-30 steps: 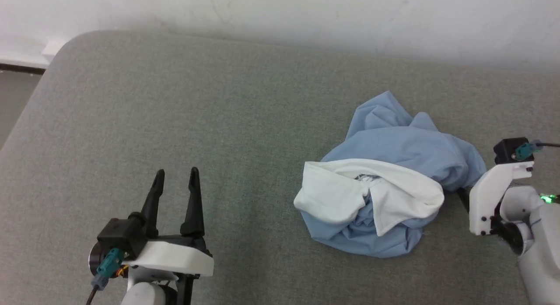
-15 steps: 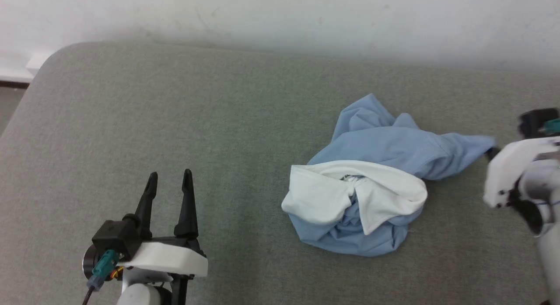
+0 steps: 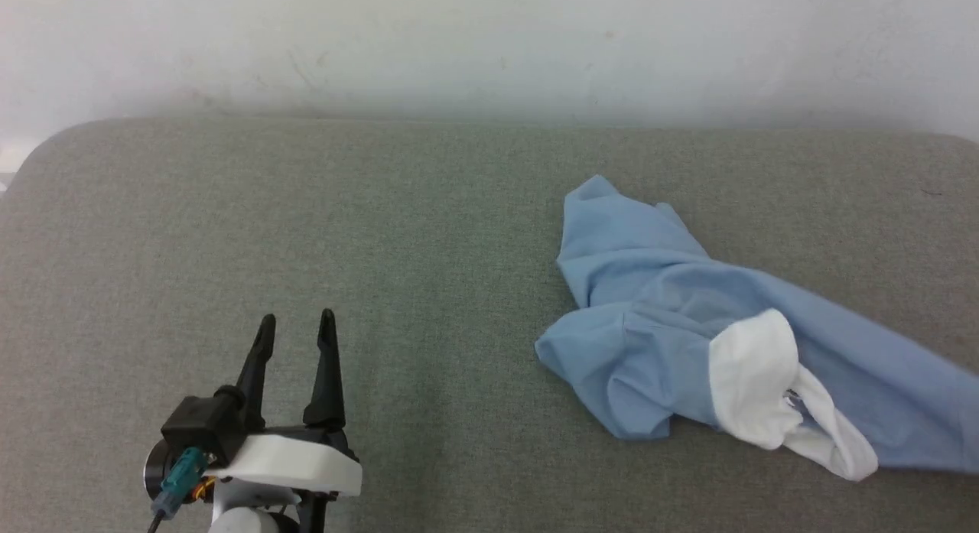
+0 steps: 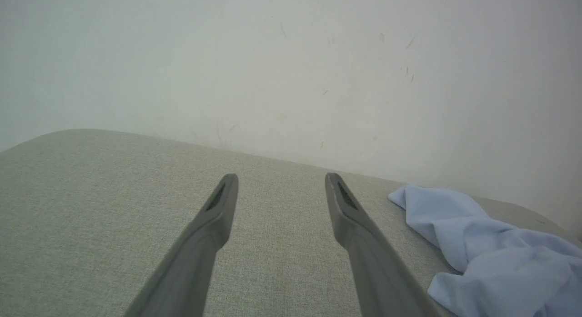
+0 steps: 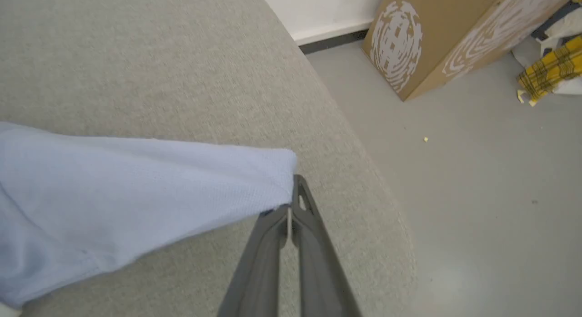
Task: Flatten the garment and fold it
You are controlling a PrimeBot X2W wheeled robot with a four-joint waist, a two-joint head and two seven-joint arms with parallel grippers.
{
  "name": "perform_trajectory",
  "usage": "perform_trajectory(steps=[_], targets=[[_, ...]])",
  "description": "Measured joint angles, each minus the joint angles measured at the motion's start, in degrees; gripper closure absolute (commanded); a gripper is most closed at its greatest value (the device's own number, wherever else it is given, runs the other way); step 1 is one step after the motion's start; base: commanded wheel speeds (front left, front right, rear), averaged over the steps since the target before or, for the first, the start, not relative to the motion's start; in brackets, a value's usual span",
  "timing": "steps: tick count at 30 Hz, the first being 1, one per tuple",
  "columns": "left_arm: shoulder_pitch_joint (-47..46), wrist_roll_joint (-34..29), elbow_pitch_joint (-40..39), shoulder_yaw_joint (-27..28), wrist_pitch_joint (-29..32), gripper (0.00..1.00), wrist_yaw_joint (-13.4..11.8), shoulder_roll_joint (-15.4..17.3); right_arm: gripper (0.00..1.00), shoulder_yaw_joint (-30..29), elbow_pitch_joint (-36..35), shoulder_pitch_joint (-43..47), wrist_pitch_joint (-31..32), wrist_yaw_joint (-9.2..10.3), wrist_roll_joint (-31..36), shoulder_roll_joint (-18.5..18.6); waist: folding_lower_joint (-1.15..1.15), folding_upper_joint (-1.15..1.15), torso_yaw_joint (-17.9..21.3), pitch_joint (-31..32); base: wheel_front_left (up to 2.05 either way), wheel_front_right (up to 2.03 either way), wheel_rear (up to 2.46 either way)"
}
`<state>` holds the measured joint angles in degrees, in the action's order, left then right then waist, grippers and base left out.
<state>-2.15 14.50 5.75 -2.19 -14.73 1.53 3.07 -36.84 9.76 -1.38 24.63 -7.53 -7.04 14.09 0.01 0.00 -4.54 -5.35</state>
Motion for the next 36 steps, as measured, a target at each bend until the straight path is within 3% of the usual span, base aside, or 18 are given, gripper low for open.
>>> perform_trajectory(steps=[1, 2, 4, 11, 15, 23, 27, 36], targets=[[0.01, 0.0, 0.01, 0.04, 0.0, 0.0, 0.0, -0.01, 1.0, -1.54, -0.04, 1.87, 0.08, 0.0, 0.51, -1.14, 0.0, 0.0, 0.07, -0.01, 0.0, 0.0, 0.0], [0.01, 0.0, 0.03, 0.15, 0.0, 0.0, 0.0, -0.02, 0.84, -2.63, -0.03, 3.18, 0.05, 0.01, 0.45, -2.49, 0.0, 0.0, 0.19, -0.03, 0.0, 0.0, 0.0], [0.03, 0.0, 0.15, 0.24, 0.0, 0.0, 0.0, -0.04, 0.0, -3.24, -0.13, 4.98, -1.09, 0.01, 0.56, -4.78, 0.0, 0.0, 0.45, -0.03, 0.0, 0.0, 0.0], [1.06, 0.0, 0.92, 0.49, 0.0, 0.0, 0.0, -0.08, 0.0, -2.49, -4.13, 3.54, -15.01, 0.0, 0.85, -9.03, 0.0, 0.0, 1.18, 1.04, 0.0, 0.0, 0.0], [1.57, -0.3, 1.51, 0.43, 0.0, 0.0, 0.43, -0.08, 0.0, 1.81, -7.46, 2.99, -20.9, 0.0, 1.79, -9.95, 0.0, 0.0, 1.33, 2.39, 0.0, 0.0, 0.0], [2.97, -0.45, 2.69, 0.07, 0.01, 0.0, 0.52, -0.08, 0.0, 16.91, -13.23, 6.32, -24.25, 0.0, 2.46, -10.96, 0.0, 0.0, 1.68, 4.56, 0.0, 0.0, 0.0], [2.96, -0.48, 4.01, -1.31, 1.53, 0.0, 0.94, -0.05, 0.0, 21.74, -15.17, 9.56, -25.31, 0.0, 1.05, -11.05, 0.0, 0.0, 1.7, 5.23, 0.0, 0.0, 0.0], [-4.9, -0.83, 10.25, -15.06, 12.54, 0.0, 3.61, -0.16, 0.0, 28.59, -22.05, 12.82, -25.01, 0.0, 0.98, -11.06, -0.01, 0.0, 3.38, 4.67, 0.0, 0.0, 0.0]])
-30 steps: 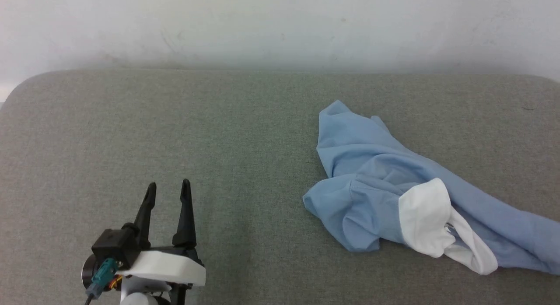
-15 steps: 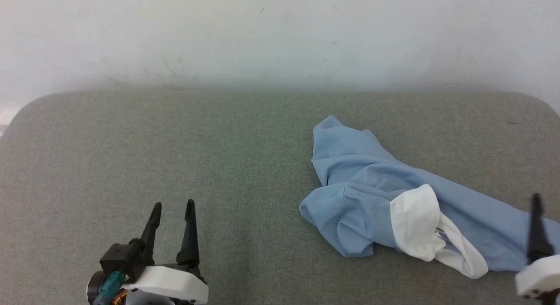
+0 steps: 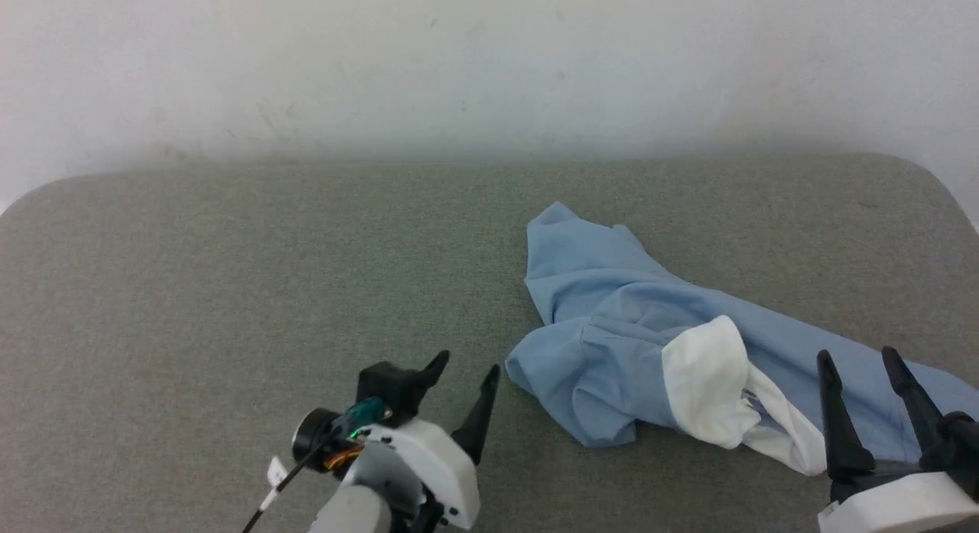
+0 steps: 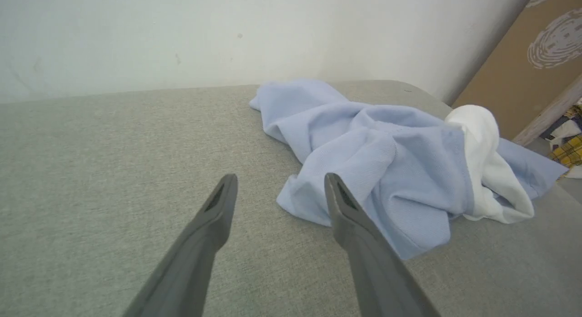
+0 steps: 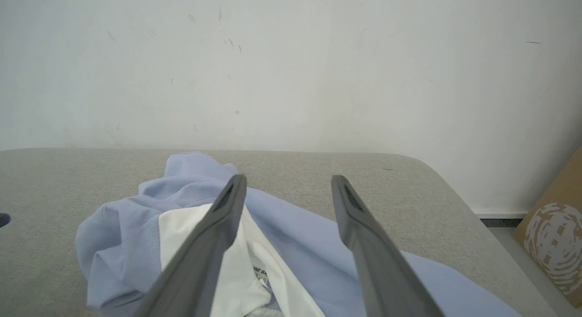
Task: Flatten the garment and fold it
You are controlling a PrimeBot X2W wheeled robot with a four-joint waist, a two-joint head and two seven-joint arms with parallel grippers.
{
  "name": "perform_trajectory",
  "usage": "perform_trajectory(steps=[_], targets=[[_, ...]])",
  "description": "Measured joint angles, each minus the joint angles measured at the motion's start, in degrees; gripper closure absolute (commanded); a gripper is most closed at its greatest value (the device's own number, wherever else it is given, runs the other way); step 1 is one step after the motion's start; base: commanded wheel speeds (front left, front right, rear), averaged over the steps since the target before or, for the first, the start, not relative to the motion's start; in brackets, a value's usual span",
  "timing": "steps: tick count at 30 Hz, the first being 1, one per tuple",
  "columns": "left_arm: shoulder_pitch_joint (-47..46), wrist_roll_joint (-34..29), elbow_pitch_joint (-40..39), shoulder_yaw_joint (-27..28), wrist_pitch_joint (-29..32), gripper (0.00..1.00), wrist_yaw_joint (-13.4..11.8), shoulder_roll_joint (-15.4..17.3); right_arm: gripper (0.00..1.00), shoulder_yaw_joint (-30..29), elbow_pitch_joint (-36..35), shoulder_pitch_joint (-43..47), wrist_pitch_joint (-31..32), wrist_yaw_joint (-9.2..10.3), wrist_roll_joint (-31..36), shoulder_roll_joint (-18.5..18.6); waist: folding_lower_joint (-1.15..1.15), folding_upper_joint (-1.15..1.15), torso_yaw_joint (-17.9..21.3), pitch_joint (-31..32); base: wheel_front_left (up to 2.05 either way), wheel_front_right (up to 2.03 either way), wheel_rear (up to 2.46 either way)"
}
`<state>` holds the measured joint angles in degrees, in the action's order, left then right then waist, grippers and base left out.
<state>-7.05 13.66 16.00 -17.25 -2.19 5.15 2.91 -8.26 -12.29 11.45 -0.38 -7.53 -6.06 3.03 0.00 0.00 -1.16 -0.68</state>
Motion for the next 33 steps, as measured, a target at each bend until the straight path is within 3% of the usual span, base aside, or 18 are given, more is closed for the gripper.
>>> perform_trajectory(steps=[5, 13, 14, 15, 16, 22, 25, 29, 33], targets=[[-7.22, 1.09, 5.57, -6.8, 5.54, 0.0, 0.96, -0.02, 0.0, 1.65, -1.19, -0.05, 0.93, 0.0, -0.07, 0.0, 0.0, 0.0, 2.2, -0.9, 0.0, 0.0, 0.0], [-15.61, 1.45, 15.92, -11.71, 13.85, 0.0, 1.44, -0.01, 0.0, 2.75, -0.42, -0.55, 0.8, 0.0, -1.03, 0.0, 0.0, 0.0, 5.7, -2.77, 0.0, 0.0, 0.0], [-16.44, 1.35, 17.18, -12.16, 15.02, 0.49, 1.45, 0.07, 0.0, 2.75, -0.24, -0.65, 0.74, 0.0, -1.08, -0.01, 0.0, 0.0, 6.02, -3.05, 0.0, 0.0, 0.0], [-17.02, 1.35, 18.02, -12.54, 15.5, 0.61, 1.45, 0.08, 0.0, 2.78, -0.07, -0.7, 0.6, 0.0, -1.22, 0.0, 0.0, 0.0, 6.3, -3.33, 0.0, 0.0, 0.0], [-17.59, 1.34, 18.6, -12.9, 15.61, 1.0, 1.46, 0.11, 0.0, 2.78, 0.15, -0.76, 0.49, 0.0, -1.35, 0.0, -0.01, 0.0, 6.57, -3.56, 0.0, 0.0, 0.0], [-20.67, 1.46, 15.91, -11.91, 10.45, 1.0, 1.78, 2.36, 0.0, 1.78, 1.03, -0.85, -0.26, 0.0, -2.23, 0.0, 0.0, 0.0, 6.64, -4.01, 0.0, 0.0, 0.0], [-20.96, 1.47, 10.24, -9.66, 8.04, 1.0, 0.22, 5.1, 0.0, 1.47, 1.2, -0.85, -0.34, 0.0, -2.57, 0.0, 0.0, 0.0, 5.76, -3.57, 0.0, 0.0, 0.0], [-18.31, 1.52, -0.8, -4.88, 7.73, 1.0, -3.91, 10.95, 0.0, 0.98, 1.23, -0.72, -0.34, 0.0, -2.61, 0.01, 0.0, 0.0, 4.33, -2.94, 0.0, 0.0, 0.0], [-6.98, 4.13, -10.1, 2.37, 9.06, 1.0, -10.46, 16.17, 0.0, 0.94, 1.23, -0.52, -0.34, 0.0, -2.86, 0.0, 0.0, 0.0, 3.02, -2.49, 0.0, 0.0, 0.0]])
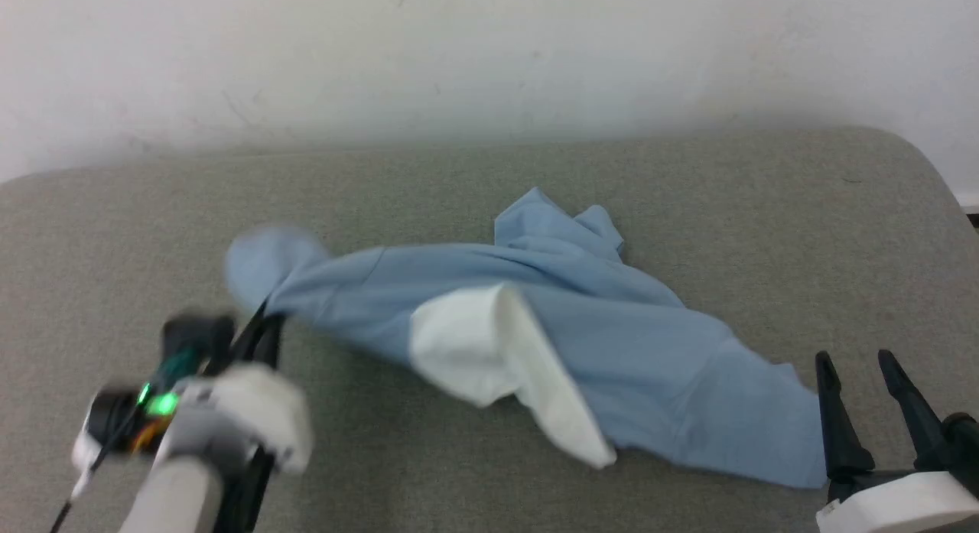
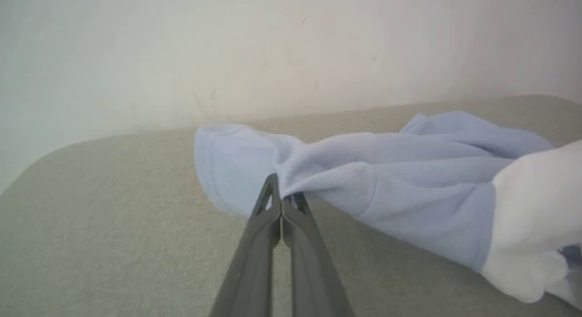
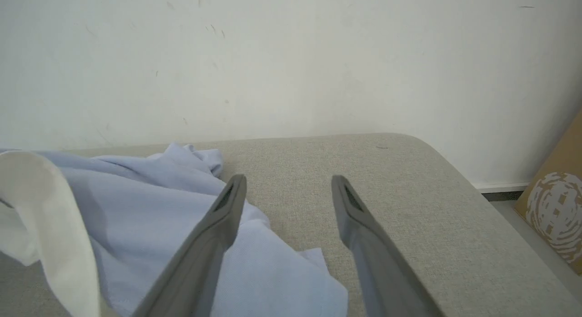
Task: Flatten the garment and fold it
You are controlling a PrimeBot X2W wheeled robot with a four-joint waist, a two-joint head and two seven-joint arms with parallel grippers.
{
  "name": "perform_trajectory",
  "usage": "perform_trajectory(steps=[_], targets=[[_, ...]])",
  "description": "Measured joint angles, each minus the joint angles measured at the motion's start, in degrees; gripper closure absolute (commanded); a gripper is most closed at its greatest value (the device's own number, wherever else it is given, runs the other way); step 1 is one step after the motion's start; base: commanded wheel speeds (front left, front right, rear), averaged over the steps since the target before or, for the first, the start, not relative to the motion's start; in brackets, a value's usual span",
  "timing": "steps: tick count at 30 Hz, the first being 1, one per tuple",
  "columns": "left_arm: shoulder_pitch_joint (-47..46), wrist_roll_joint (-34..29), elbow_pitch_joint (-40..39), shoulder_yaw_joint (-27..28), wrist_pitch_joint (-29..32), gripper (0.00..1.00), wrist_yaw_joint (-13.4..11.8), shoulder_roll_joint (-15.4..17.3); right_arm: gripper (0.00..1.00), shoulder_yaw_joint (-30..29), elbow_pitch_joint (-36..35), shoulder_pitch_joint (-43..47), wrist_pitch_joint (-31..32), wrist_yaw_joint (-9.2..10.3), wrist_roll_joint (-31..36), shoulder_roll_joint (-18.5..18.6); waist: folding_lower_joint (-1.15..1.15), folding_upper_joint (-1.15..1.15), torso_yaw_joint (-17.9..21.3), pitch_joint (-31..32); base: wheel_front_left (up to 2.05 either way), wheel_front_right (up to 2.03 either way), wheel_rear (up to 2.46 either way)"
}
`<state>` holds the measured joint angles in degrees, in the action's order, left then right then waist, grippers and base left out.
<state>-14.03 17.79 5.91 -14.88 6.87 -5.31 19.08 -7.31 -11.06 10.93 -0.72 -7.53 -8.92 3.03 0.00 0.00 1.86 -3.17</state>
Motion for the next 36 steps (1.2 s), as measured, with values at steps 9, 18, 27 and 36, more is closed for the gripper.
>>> perform_trajectory(steps=[9, 18, 27, 36], targets=[[26.52, 8.7, -1.01, 7.67, 1.42, 1.0, -7.42, -1.7, 0.0, -0.18, -0.02, 0.08, 0.03, 0.0, -0.45, -0.01, 0.0, 0.0, -2.09, -0.42, 0.0, 0.0, 0.0], [28.93, 13.48, 0.81, 9.78, -3.7, 0.0, -5.89, -5.2, 0.0, -0.64, -0.1, 0.32, 0.74, 0.0, -0.4, 0.0, 0.0, 0.0, -3.12, 0.75, 0.0, 0.0, 0.0], [26.85, 14.73, -3.69, 12.76, -3.09, 0.0, -4.35, -0.86, 0.0, -1.2, -0.44, 1.17, 1.29, 0.0, -0.44, 0.0, 0.01, 0.0, -3.56, 1.66, 0.0, 0.0, 0.0], [20.33, 19.47, -2.3, 12.26, 12.67, 0.0, -0.75, 6.15, 0.0, -0.25, -0.41, 1.14, 1.29, 0.0, -0.44, 0.0, 0.0, 0.0, -2.14, 1.11, 0.0, 0.0, 0.0]])
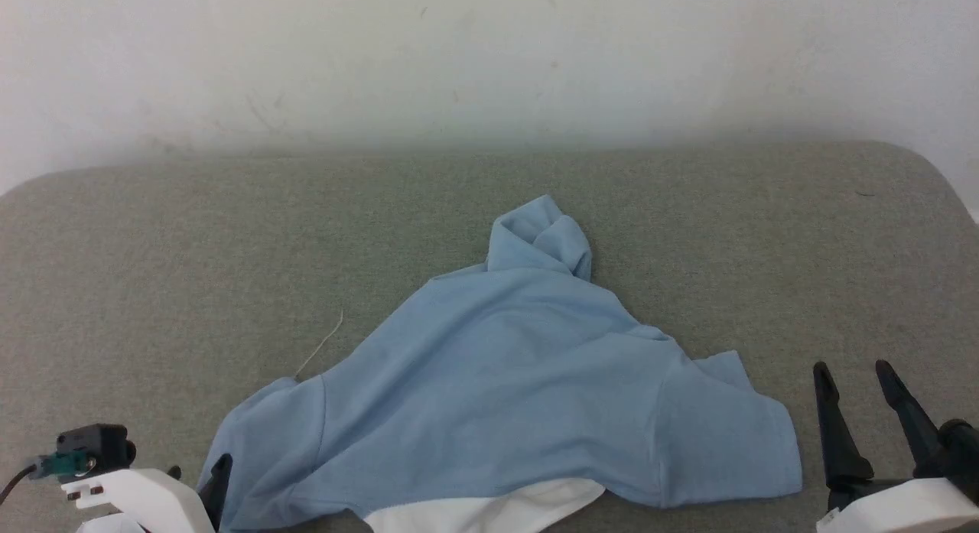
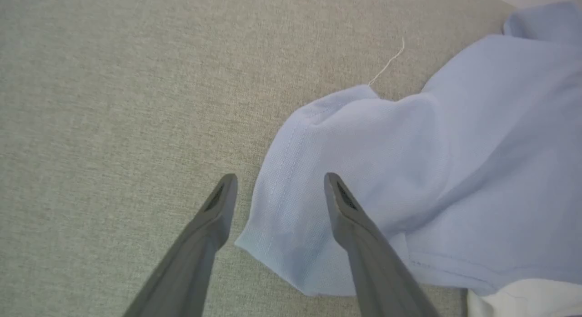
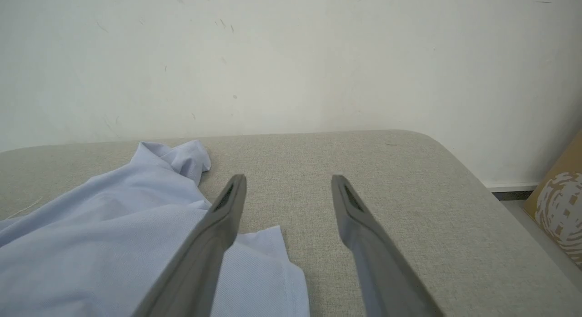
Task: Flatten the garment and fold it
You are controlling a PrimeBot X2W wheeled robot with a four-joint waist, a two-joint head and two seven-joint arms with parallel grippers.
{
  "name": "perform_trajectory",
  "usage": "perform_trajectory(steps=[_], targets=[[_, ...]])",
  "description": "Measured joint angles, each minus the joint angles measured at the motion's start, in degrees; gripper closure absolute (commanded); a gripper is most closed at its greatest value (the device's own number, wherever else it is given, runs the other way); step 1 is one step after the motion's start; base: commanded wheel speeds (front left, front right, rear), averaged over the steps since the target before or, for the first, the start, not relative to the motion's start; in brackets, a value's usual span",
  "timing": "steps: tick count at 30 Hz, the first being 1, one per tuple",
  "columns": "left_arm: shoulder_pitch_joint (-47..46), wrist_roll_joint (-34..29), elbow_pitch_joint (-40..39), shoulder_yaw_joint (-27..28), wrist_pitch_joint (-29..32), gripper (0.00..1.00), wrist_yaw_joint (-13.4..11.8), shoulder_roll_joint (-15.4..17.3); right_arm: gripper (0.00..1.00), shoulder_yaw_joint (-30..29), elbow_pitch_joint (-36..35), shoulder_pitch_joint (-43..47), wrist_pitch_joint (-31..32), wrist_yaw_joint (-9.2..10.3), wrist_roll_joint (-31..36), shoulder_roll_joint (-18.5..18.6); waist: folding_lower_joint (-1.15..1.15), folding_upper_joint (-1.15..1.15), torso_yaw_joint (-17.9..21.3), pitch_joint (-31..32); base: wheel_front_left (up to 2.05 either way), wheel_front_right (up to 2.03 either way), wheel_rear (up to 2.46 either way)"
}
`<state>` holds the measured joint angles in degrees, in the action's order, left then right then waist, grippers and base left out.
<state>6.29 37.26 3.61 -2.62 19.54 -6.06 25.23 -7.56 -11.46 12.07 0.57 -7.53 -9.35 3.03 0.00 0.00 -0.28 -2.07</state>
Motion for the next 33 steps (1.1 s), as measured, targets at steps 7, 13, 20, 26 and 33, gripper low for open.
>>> perform_trajectory(steps=[7, 13, 20, 26, 33], targets=[[-0.49, 2.92, 5.22, -2.1, 10.72, 0.0, 0.44, 2.46, 0.0, 0.27, 0.2, -0.03, 0.4, 0.0, 0.0, 0.0, 0.0, 0.0, 1.99, -1.12, 0.0, 0.0, 0.0], [-2.11, 2.26, 8.25, -4.0, 15.1, 0.0, -0.53, 3.77, 0.0, 0.44, 0.51, -0.11, 0.42, 0.0, -0.19, 0.0, 0.01, 0.0, 2.96, -2.16, 0.0, 0.0, 0.0], [-3.0, 1.99, 7.49, -6.09, 16.81, 1.0, -0.03, 3.81, 0.0, -1.14, 0.67, -0.24, 1.31, 0.0, -0.34, 0.0, 0.01, 0.0, 2.88, -2.46, 0.0, 0.0, 0.0], [-2.94, 1.72, 7.04, -6.9, 14.23, 1.0, 0.55, 2.44, 0.0, -2.16, 2.8, -0.31, 7.53, 0.0, -1.2, 0.01, 0.0, 0.0, 1.81, -2.24, 0.0, 0.0, 0.0], [-1.7, 0.41, 3.46, -6.41, 7.24, 1.0, -0.23, -0.02, 0.0, 0.03, 10.63, -2.14, 24.17, 0.0, -2.35, 2.32, -0.01, 0.0, 0.6, -1.87, 0.0, 0.0, 0.0]])
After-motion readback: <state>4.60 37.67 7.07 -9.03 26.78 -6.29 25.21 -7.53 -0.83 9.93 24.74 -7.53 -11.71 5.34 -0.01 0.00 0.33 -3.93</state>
